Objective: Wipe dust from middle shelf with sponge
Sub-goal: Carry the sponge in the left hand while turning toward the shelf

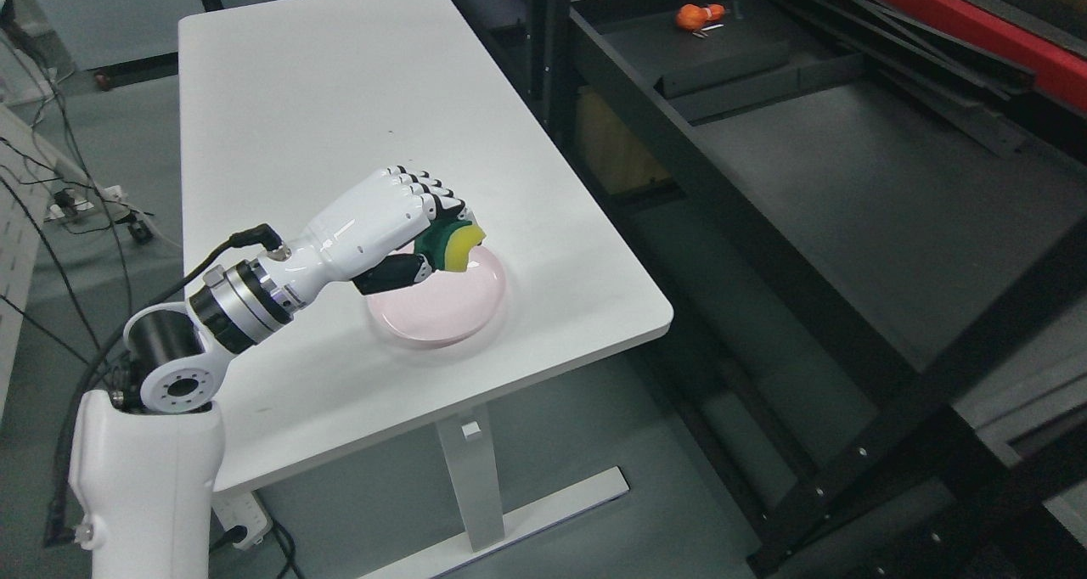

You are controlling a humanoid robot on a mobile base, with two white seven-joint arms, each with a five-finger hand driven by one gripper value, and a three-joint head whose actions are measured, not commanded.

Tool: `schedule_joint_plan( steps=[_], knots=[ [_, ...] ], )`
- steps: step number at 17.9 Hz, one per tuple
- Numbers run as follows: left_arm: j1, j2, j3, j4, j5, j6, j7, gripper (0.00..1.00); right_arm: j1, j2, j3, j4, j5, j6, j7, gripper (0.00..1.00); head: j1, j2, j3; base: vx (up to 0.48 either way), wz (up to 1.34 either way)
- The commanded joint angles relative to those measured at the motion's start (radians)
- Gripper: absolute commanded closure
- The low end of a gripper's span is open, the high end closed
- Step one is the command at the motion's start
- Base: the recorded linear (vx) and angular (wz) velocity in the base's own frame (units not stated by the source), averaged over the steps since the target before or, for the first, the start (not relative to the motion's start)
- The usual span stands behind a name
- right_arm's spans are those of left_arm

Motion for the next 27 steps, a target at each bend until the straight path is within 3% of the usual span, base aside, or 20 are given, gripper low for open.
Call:
schedule_joint_plan(
  steps=[1, 17, 27],
  knots=[
    [-0.001, -0.046, 0.054, -0.004, -0.001, 0.001, 0.001, 1.0, 0.0, -0.017, 0.0, -0.017, 0.0, 0.072, 0.0, 0.0, 0.0, 0.0, 0.0, -0.312, -0.59],
    [-0.026, -0.101, 0.011, 0.003, 0.001, 0.001, -0.001, 0.99, 0.0, -0.017, 0.0, -0.017, 0.0, 0.072, 0.0, 0.0, 0.0, 0.0, 0.0, -0.283, -0.85],
    [-0.156, -0.101, -0.041, 0.001, 0.024, 0.001, -0.001, 0.98, 0.0, -0.017, 0.0, -0.017, 0.0, 0.072, 0.0, 0.0, 0.0, -0.001, 0.0, -0.087, -0.92]
  ],
)
